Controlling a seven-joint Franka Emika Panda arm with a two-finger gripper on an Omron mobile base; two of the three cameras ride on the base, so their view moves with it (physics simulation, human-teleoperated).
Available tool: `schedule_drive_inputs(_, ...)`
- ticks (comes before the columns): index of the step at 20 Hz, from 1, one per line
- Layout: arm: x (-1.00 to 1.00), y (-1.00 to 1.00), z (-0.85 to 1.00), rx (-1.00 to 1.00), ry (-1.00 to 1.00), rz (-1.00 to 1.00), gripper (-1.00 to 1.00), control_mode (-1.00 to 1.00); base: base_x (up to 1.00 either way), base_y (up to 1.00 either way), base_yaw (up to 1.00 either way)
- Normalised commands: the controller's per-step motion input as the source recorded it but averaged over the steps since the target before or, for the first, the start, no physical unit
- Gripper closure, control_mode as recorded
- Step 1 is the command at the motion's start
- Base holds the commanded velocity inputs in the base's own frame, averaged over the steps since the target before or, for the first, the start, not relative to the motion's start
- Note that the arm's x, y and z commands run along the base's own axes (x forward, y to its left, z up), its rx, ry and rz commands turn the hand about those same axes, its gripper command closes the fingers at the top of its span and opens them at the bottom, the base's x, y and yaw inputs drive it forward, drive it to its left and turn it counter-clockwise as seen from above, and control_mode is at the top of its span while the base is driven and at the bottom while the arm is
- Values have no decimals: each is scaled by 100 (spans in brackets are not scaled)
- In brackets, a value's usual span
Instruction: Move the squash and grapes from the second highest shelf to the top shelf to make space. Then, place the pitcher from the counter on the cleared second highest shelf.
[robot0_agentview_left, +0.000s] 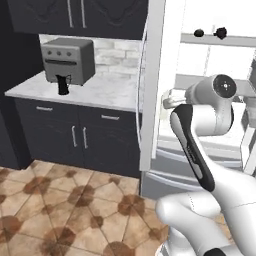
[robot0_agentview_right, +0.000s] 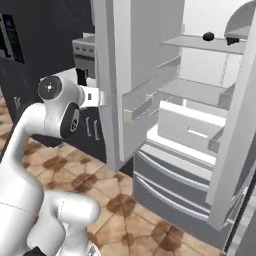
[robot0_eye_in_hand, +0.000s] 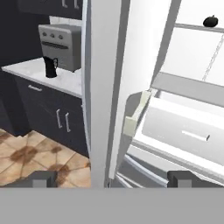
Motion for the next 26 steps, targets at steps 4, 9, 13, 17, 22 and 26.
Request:
schedule_drive_inputs(4, 0, 0, 0, 0, 0, 0, -100, 100, 0, 80, 39)
schedule_drive_inputs(9, 0, 0, 0, 0, 0, 0, -100, 100, 48, 86, 26)
schedule_drive_inputs(13, 0, 0, 0, 0, 0, 0, -100, 100, 98, 58, 9)
schedule_drive_inputs(17, 0, 0, 0, 0, 0, 0, -100, 100, 100, 18, 0)
schedule_drive_inputs(22, 0, 0, 0, 0, 0, 0, -100, 100, 100, 2, -5)
schedule_drive_inputs(26, 0, 0, 0, 0, 0, 0, -100, 100, 92, 4, -14)
